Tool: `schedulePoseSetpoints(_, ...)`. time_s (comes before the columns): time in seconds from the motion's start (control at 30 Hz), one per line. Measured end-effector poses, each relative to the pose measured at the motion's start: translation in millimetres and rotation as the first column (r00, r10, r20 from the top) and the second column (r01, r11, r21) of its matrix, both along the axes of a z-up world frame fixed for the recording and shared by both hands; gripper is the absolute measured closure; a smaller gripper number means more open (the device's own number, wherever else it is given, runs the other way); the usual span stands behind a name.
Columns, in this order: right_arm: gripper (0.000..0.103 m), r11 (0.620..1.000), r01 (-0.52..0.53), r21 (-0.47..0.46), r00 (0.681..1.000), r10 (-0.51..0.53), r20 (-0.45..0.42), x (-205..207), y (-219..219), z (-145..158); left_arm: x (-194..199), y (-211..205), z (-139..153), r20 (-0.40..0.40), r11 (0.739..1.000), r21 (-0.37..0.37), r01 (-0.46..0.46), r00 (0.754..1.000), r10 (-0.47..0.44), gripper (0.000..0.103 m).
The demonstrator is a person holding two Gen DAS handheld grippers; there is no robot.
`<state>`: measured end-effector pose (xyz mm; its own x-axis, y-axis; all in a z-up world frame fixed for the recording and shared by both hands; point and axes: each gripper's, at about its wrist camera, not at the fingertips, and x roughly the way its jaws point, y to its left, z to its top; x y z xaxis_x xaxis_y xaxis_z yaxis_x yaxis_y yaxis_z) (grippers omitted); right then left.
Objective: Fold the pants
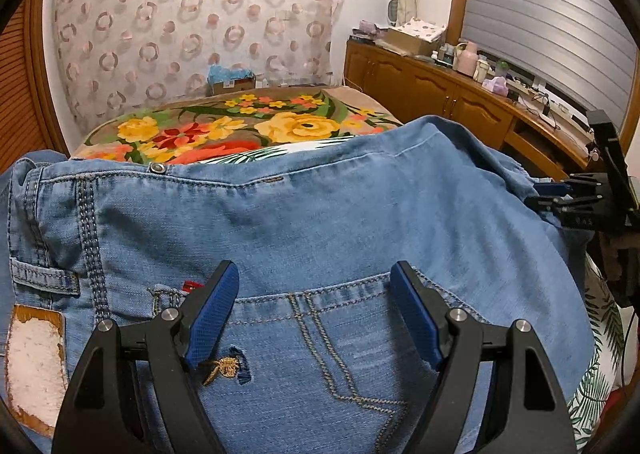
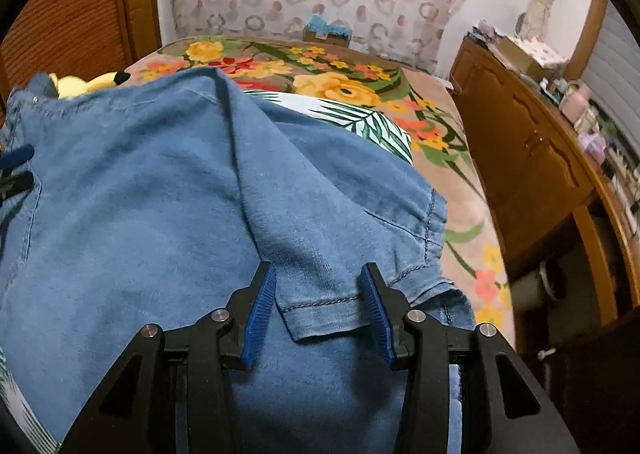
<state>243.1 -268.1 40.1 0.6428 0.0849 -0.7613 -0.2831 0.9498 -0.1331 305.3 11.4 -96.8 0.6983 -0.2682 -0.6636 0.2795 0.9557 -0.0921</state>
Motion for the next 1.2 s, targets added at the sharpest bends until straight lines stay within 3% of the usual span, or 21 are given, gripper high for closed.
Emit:
schedulePoseSetpoints(0.13, 0.090, 1.000, -0.015, 0.012, 1.000, 0.015, -0.006, 8.6, -2.0, 4.4, -0.6, -0.8, 0.6, 0.001, 1.000, -0.001, -0.001, 1.000, 0.001, 0.024)
schedulePoseSetpoints(0.43, 0.094, 0.998, 0.049, -0.036, 0.994, -0.046, 0.097, 46.7, -16.6, 32.6, -0.9, -0.7, 0.4, 0.000, 1.000, -0.001, -0.001, 1.000, 0.001, 0.024)
schedulePoseSetpoints(0.57, 0.095, 0.995, 0.081, -0.052, 0.992, -0.075, 0.103, 66.2, -21.5, 31.2, -0.9, -0.6, 0.5, 0.003, 1.000, -0.001, 0.000, 1.000, 0.000, 0.024)
schedulePoseSetpoints(0.7, 0.095, 0.993, 0.117, -0.010, 0.990, -0.115, 0.086, 75.7, -22.6, 26.7, -0.7, -1.4, 1.3, 0.003, 1.000, 0.001, -0.001, 1.000, 0.001, 0.024)
schedulePoseSetpoints(0.77, 0.092, 0.991, 0.137, 0.011, 0.987, -0.137, 0.085, 69.8, -18.6, 31.0, -0.7, -1.5, 1.2, 0.003, 1.000, 0.001, -0.002, 1.000, 0.002, 0.024)
schedulePoseSetpoints(0.83, 0.075, 0.987, 0.160, 0.010, 0.983, -0.160, 0.091, 66.6, -16.5, 34.2, -0.9, -1.5, 1.0, 0.003, 1.000, 0.001, -0.002, 1.000, 0.002, 0.024)
schedulePoseSetpoints(0.93, 0.059, 0.986, 0.162, 0.040, 0.982, -0.165, 0.094, 49.3, -20.3, 38.9, -1.1, -1.2, 0.9, 0.005, 1.000, 0.004, -0.002, 1.000, 0.002, 0.024)
schedulePoseSetpoints(1.2, 0.056, 0.981, 0.182, 0.073, 0.982, -0.185, 0.046, -30.0, -42.7, 31.6, 1.2, 2.1, 5.2, 0.013, 1.000, 0.015, -0.009, 1.000, 0.009, 0.024)
